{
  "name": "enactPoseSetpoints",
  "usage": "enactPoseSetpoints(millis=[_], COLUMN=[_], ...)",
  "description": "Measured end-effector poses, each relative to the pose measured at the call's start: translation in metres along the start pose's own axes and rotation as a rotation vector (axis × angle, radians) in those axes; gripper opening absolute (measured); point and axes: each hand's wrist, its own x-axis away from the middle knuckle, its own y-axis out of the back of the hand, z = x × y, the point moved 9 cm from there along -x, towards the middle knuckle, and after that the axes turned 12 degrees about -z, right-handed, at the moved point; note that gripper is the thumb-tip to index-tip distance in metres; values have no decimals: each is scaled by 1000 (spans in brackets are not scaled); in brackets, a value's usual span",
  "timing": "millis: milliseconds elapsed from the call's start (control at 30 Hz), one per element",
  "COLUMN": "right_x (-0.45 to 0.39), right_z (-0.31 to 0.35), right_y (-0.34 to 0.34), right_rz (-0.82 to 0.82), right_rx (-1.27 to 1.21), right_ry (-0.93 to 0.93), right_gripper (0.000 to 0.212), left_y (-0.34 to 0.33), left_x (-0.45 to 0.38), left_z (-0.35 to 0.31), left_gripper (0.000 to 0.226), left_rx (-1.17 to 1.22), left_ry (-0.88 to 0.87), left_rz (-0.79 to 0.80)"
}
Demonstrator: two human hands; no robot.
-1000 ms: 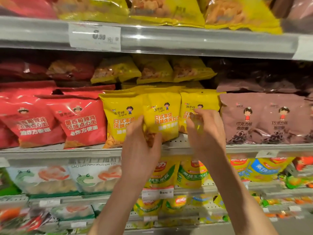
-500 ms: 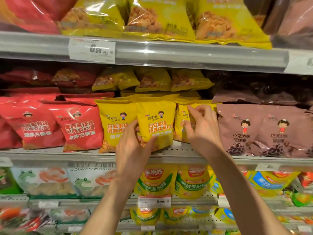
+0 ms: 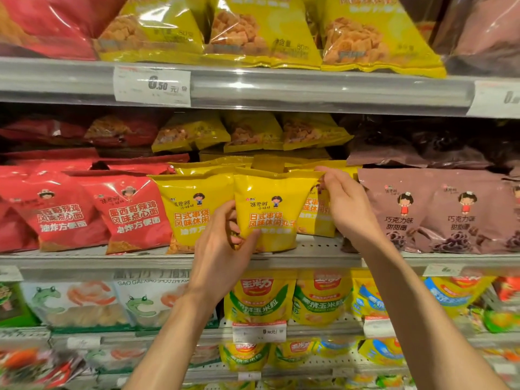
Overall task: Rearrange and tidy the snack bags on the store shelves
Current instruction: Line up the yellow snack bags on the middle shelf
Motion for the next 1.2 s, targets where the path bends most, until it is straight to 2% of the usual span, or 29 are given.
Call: enactPoseSetpoints(millis=[100, 167, 333, 633, 700, 900, 1033, 1100, 1200], right_x=[2, 0, -10, -55, -51, -16, -46, -59, -65], right_z=[12, 17, 28, 15, 21, 38, 38, 36, 29], right_y=[18, 21, 19, 8, 11, 25, 24, 17, 9], right_rz=[-125, -135, -99, 119, 93, -125, -50, 14, 9], right_rx=[59, 132, 222, 106, 120, 207, 364, 360, 324], right_ry=[165, 237, 285, 4, 62, 380, 269, 138, 21], right_gripper=[41, 43, 40, 34, 32, 31, 28, 23, 9], left_y=[-3, -3, 2, -30, -36, -51, -50, -48, -46], left_x=[-2, -3, -1, -11, -15, -15, -14, -13, -10], left_z=[-3, 0, 5, -13, -14, -21, -23, -24, -25], left_gripper=[59, 59, 60, 49, 49, 50, 52, 51, 45], left_rx=[-18, -22, -34, -73, -92, -133, -152, -164, -154], left_ry=[-36, -20, -16, -1, 8, 10, -6, -4, 9], left_rz=[27, 34, 46, 109, 103, 133, 137, 124, 108])
